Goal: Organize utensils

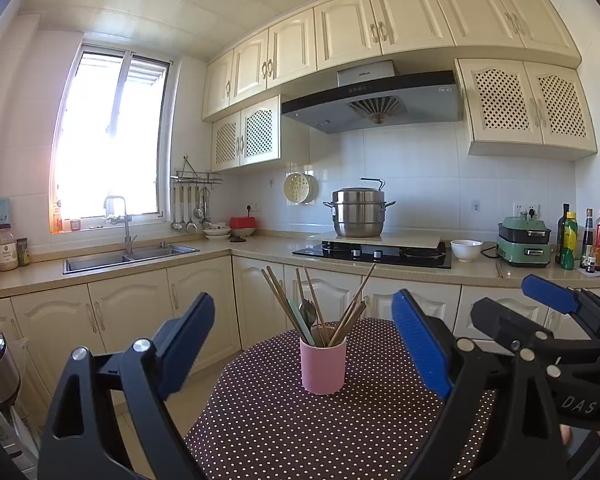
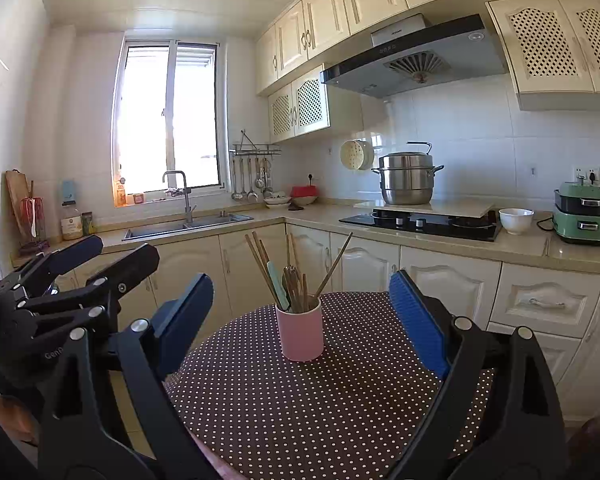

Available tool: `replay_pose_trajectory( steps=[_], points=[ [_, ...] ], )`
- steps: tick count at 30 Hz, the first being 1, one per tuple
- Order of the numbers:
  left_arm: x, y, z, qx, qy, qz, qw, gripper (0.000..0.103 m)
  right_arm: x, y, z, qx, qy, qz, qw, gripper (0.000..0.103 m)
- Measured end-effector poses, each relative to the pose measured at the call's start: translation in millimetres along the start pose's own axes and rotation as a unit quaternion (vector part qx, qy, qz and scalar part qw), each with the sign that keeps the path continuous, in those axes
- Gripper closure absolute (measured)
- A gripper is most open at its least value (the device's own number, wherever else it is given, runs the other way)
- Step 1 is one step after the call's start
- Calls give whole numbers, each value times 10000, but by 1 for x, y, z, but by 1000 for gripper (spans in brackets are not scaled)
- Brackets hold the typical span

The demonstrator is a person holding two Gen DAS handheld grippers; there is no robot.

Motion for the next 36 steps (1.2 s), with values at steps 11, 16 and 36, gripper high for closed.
replay_pose_trajectory(
  steps=[11, 16, 36],
  points=[
    [1, -5, -2, 31, -19, -3, 10000, 15, 0, -2, -2, 13, -20, 11, 10000, 15],
    [0, -5, -2, 35, -18, -5, 10000, 15, 0, -2, -2, 12, -18, 7, 10000, 15],
    [5, -13, -8, 105, -10, -4, 9999, 15, 1, -8, -3, 54, -27, 18, 10000, 15]
  ],
)
Point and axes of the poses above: each gripper's, at about its wrist camera, not at the fingertips, and y roughly against the way its jaws point, x to its left, z to its top, the point moved 1 cm from there along -y, roughly the way its jaws point, and after that the axes turned 7 degrees about x, right-handed, at the moved point
